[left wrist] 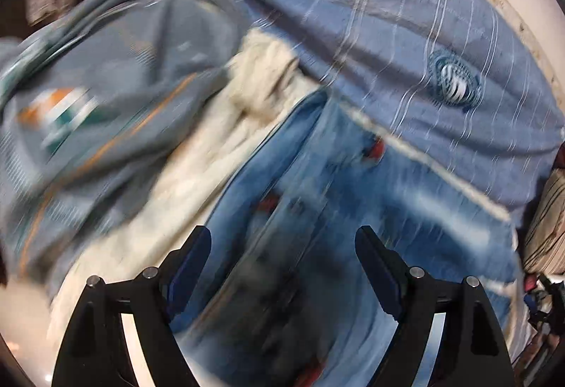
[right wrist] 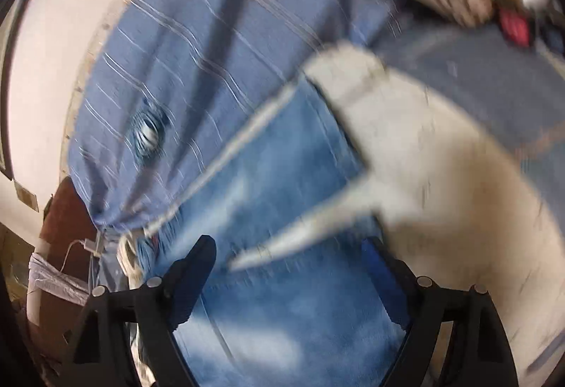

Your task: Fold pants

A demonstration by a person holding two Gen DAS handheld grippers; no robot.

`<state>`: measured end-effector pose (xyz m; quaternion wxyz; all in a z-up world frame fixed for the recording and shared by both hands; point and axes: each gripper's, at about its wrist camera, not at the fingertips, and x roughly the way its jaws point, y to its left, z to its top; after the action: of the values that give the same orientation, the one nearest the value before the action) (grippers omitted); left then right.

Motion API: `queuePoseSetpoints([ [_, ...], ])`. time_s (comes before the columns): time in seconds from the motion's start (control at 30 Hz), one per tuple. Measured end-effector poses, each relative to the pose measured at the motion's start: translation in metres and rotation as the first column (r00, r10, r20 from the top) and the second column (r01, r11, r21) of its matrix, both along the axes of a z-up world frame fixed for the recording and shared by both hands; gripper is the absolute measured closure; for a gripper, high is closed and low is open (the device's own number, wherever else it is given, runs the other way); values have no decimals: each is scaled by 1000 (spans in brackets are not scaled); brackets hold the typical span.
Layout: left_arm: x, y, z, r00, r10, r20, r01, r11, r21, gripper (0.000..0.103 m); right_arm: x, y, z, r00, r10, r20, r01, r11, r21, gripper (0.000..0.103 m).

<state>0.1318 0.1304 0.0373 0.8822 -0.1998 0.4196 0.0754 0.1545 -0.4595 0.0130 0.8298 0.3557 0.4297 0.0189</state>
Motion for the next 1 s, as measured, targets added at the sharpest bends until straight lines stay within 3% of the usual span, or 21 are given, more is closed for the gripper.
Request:
queuePoseSetpoints([
  [0.13, 83, -9, -4, 996, -94, 10, 94, 996, -6, 19, 53, -12, 0, 1000, 25, 7, -25, 997, -71, 16],
  [0.23, 124, -12, -11, 996, -91, 1, 91, 996, 17, 21, 94, -30, -12, 999, 47, -5, -47, 995, -92, 19],
  [0.4, 181, -16, -33, 994, -94, -63, 92, 995, -26, 21, 166, -30, -24, 994, 86, -69, -98, 978, -187, 32],
  [0.47, 200, -13, -45, 992, -79, -98, 74, 996, -52, 22, 187, -24, -34, 990, 99, -101, -120, 967, -223, 43],
  [0.5, 204, -11, -50, 991, -73, -111, 66, 996, -67, 28, 193, -20, -38, 988, 103, -114, -128, 961, -245, 47],
  [0.53, 212, -10, -56, 988, -65, -139, 54, 996, -77, 47, 200, -16, -44, 984, 102, -147, -141, 948, -285, 59],
  [0.57, 219, -8, -64, 981, -59, -183, 43, 995, -89, 60, 204, -13, -48, 979, 101, -177, -153, 940, -306, 72],
  [0.63, 228, -5, -75, 970, -56, -237, 29, 993, -115, 75, 207, -10, -54, 973, 98, -210, -167, 924, -345, 82],
  [0.7, 231, -5, -78, 965, -51, -256, 19, 992, -128, 89, 205, -11, -51, 975, 91, -204, -157, 929, -335, 83],
  [0.87, 204, -18, -36, 992, -87, -94, 78, 993, -87, 91, 193, -10, -18, 988, 92, -124, -129, 933, -336, 83],
  [1.0, 158, -25, 6, 989, -146, 27, 148, 986, -77, 91, 170, -5, 20, 994, 103, -31, -107, 943, -316, 83],
])
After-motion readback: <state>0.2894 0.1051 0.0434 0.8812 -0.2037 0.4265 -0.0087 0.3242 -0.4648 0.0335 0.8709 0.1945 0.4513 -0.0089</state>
